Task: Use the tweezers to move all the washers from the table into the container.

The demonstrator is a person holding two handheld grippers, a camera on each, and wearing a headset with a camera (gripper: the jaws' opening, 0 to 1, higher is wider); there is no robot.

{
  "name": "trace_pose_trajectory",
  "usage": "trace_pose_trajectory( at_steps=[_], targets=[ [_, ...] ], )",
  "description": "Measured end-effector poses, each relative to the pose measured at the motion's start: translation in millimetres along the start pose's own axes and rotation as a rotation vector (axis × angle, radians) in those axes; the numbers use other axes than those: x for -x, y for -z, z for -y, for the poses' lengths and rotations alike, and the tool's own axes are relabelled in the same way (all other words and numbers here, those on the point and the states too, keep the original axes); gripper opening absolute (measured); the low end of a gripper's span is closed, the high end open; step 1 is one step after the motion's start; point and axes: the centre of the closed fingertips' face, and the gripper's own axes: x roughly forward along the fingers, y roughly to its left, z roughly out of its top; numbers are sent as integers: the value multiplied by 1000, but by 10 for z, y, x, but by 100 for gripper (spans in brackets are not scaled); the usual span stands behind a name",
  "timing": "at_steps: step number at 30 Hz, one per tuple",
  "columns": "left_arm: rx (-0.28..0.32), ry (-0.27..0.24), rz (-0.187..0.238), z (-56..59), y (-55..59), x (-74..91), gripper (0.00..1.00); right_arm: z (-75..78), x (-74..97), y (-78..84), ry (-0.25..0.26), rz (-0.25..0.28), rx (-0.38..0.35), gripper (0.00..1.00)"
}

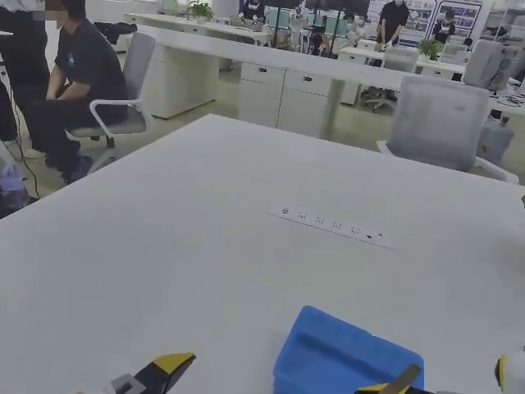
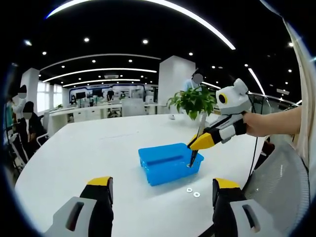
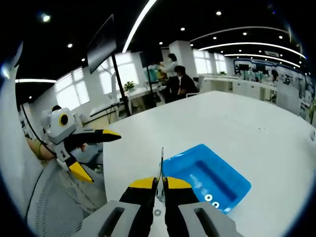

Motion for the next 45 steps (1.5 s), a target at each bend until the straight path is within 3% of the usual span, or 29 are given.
trace_pose_trajectory(
  at_steps=[2, 5, 6, 8, 12, 18, 24, 30, 45],
  targets=[
    [1, 1, -1, 0, 2, 0, 84, 53, 8, -68, 18, 28, -12, 3],
    [-2, 6, -4, 11, 6, -3, 84, 112, 23, -217, 4, 124, -123, 3],
    [-2, 7, -6, 14, 10, -4, 84, 143, 42, -309, -17, 188, -214, 3],
    [-2, 10, -7, 19, 11, -4, 84, 270, 78, -360, 10, 227, -245, 3],
    [-1, 11, -11, 21, 20, -5, 84, 369, 75, -346, 33, 197, -223, 3],
    [1, 14, -17, 30, 29, -6, 84, 402, 21, -341, 35, 168, -212, 3],
    [1, 18, -20, 39, 34, -4, 83, 487, -46, -274, 54, 107, -178, 3],
    [-4, 18, -25, 37, 37, -2, 83, 666, -90, -221, 95, 66, -141, 3],
    [-16, 29, -45, 54, 67, -13, 80, 861, -226, 12, 96, -6, -146, 3]
  ],
)
